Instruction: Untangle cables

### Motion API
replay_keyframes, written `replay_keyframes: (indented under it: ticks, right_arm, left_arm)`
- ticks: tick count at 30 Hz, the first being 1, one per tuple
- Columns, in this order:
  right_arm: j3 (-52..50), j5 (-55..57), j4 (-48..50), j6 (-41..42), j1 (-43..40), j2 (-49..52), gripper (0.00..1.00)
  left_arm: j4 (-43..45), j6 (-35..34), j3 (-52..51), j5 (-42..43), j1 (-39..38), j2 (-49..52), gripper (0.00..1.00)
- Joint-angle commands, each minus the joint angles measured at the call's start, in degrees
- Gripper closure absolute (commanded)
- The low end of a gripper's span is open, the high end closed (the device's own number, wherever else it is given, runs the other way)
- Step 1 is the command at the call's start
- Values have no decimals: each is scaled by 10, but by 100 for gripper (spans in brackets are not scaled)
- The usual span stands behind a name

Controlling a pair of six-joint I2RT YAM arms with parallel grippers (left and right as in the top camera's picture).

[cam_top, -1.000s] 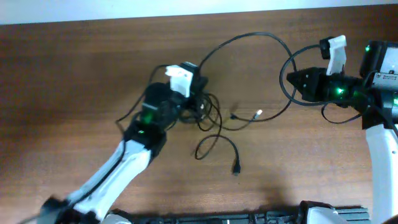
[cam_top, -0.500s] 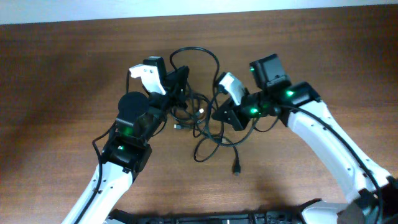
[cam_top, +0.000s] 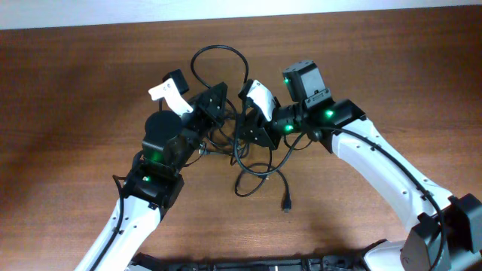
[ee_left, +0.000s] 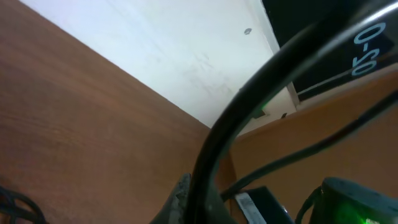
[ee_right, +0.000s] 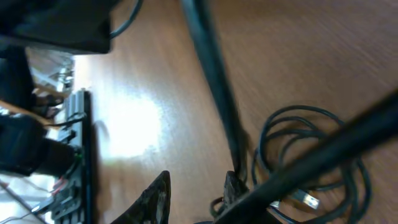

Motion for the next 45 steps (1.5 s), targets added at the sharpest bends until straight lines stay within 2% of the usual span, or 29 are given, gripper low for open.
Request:
replay_keyframes:
  ticks: [1,6,10,12,14,16,18,23,24,25,26,28,29,30,31,32,33,35,38,41,42,45]
  right_arm:
    - [3,57,10,13,5,3,73]
    - [3,54,45,22,9,9,75]
    - [3,50,55,37,9,12,86]
    - [3,50,64,37,9,12,87]
    - [3,51,66,37,9,12,80]
    - [3,51,66,37,9,12,60]
    - [3,56,66,37,7,12,50]
    - [3,57,73,37,7,12,47]
    - [3,57,77,37,7,12,53]
    - [3,57,79,37,7,12,85]
    - [3,57,77,37,7,12,96]
    - [3,57,66,37,6,11,96]
    - [3,59,53,41,-1,4,96]
    - [3,61,42,51,-9,-5,96]
    - [3,61,25,55,-25,-20,96]
    - [3,62,10,55,-42,-37,96]
    - [3,62,-3,55,-62,-56,96]
    - [3,61,-23,60,-109,-98,96]
    - [3,61,-23,103,-173,-156,96]
    - [3,21,-23,127,-217,-208,96]
    - [3,2,-23,127,-221,-219,96]
    - [3,-8,-23,127,-221,-236,96]
  left_arm:
    - [2,-25,1,20,1,-5,100]
    - [1,-68,1,39,1,-5,100]
    - [2,-68,1,52,1,-5,100]
    - [3,-91,1,68,1,-5,100]
    - [3,-99,1,81,1,-5,100]
    - [2,-99,1,81,1,-5,100]
    - [1,-99,1,81,1,-5,100]
    - [2,-100,1,86,1,-5,100]
    - [4,-100,1,88,1,-5,100]
    - [3,-99,1,87,1,-5,100]
    - [3,-99,1,86,1,-5,100]
    - [-12,-90,1,65,1,-5,100]
    - [-40,-71,1,34,1,-5,90]
    - [-63,-57,1,11,1,-5,73]
    - [-108,-38,1,-31,1,-5,27]
    - [-150,-37,1,-62,1,-4,11]
    - [-203,-37,1,-99,1,-3,1]
    - [-250,-31,1,-120,1,10,1]
    - [-250,33,1,-119,1,51,1]
    - [-242,54,1,-114,1,112,1]
    - [-230,54,1,-97,0,136,1]
    - [-129,77,1,24,0,236,1]
